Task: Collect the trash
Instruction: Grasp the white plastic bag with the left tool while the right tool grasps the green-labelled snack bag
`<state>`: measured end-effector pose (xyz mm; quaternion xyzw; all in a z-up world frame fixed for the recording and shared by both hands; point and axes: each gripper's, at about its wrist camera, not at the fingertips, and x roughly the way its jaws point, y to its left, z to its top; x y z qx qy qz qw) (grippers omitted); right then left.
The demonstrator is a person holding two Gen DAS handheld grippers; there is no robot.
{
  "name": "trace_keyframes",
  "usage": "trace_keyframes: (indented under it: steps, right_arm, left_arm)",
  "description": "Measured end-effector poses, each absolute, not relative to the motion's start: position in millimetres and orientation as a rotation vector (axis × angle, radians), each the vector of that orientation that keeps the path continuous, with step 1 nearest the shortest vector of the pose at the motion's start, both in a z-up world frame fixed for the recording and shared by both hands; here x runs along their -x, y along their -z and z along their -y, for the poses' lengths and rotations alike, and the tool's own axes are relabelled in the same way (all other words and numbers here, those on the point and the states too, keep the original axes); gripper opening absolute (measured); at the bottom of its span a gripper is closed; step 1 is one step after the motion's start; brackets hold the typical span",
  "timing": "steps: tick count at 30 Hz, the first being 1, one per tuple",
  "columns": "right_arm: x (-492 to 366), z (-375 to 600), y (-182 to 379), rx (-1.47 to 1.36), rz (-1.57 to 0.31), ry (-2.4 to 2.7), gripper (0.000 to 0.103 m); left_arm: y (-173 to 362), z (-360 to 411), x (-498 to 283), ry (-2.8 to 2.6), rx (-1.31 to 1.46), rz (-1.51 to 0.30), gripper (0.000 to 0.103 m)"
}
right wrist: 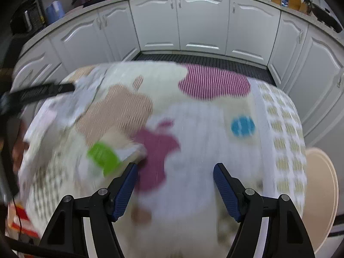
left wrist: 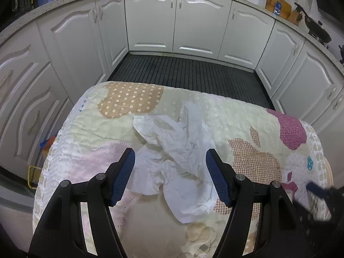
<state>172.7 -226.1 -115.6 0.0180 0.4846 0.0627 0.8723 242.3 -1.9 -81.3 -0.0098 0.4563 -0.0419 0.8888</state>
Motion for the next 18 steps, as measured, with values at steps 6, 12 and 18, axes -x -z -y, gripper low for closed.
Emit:
trace_keyframes:
  steps: [6, 12, 18]
  right_arm:
    - [-169.0, 227.6, 102.7, -0.09, -0.991, -0.133, 0.071]
    - [-143.2, 215.9, 96.8, -0.163, -1.006, -0.178, 0.072]
    - [-149.1, 176.8, 109.4, -0.178, -1.032, -0.226, 0.078]
  left_arm:
    - [83.1, -0.3, -245.7, 0.14, 0.039, -0.959, 0.068]
    - [95.6, 14.6, -257.9, 0.152, -0.013, -0.983, 0.068]
    - [113.5, 14.3, -264.1, 0.161, 0.011, -1.02, 0.056]
